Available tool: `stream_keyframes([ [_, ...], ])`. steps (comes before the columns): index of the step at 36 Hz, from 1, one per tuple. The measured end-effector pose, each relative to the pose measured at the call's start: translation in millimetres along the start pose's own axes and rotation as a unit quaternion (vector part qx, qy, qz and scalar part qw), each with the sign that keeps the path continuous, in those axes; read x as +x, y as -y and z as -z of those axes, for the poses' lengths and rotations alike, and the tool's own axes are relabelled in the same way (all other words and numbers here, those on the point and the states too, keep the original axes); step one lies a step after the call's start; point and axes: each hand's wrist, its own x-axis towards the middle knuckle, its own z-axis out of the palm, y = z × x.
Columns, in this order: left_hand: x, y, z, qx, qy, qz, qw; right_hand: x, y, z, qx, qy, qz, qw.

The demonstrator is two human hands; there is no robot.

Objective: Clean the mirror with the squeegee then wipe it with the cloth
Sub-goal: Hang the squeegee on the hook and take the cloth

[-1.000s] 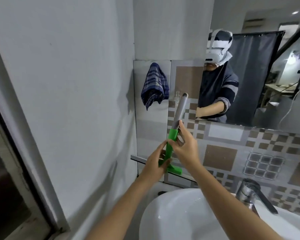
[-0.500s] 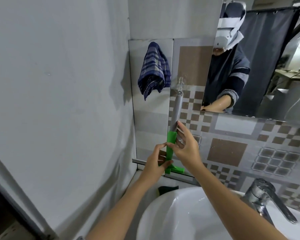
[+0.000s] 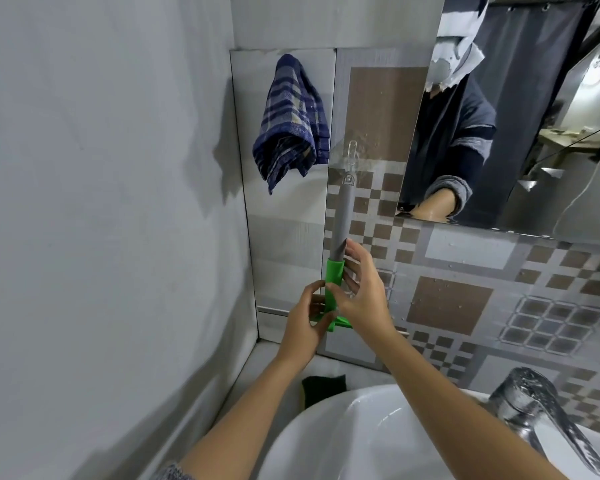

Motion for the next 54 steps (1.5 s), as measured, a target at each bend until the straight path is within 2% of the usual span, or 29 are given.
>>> stream_keyframes([
  [5,4,2,0,-0.010,-0.016,-0.001,1.000,1,-2,2,-0.025,-0.001,0.019,0.999],
  [9,7,-11,13,0.025,-0.054,-0.036,0.998,3,8,12,-0.045,-0.031,0.052,0.997],
  [13,20,-49,41,0.052,-0.149,-0.113,0.981,16,33,27,-0.070,-0.073,0.108,0.989],
  [16,37,-95,68,0.037,-0.248,-0.189,0.949,31,66,35,-0.058,-0.089,0.145,0.984],
  [19,60,-142,94,0.017,-0.295,-0.237,0.925,50,104,37,-0.028,-0.096,0.165,0.981],
  [22,86,-183,114,0.036,-0.276,-0.254,0.926,71,139,32,-0.016,-0.087,0.159,0.983],
  [25,108,-207,127,0.077,-0.198,-0.227,0.950,94,162,22,-0.040,-0.056,0.139,0.988],
  [33,146,-210,139,0.095,-0.062,-0.228,0.967,127,177,0,-0.058,-0.050,0.089,0.993],
  [39,151,-206,143,0.082,-0.052,-0.239,0.966,131,174,-6,-0.074,-0.081,0.097,0.989],
  [46,146,-213,141,0.119,-0.063,-0.272,0.953,131,194,17,-0.103,-0.093,0.123,0.983],
  [51,138,-220,133,0.172,-0.082,-0.284,0.940,126,217,40,-0.163,-0.073,0.145,0.973],
  [54,127,-231,129,0.217,-0.102,-0.312,0.919,119,233,57,-0.193,-0.063,0.168,0.965],
])
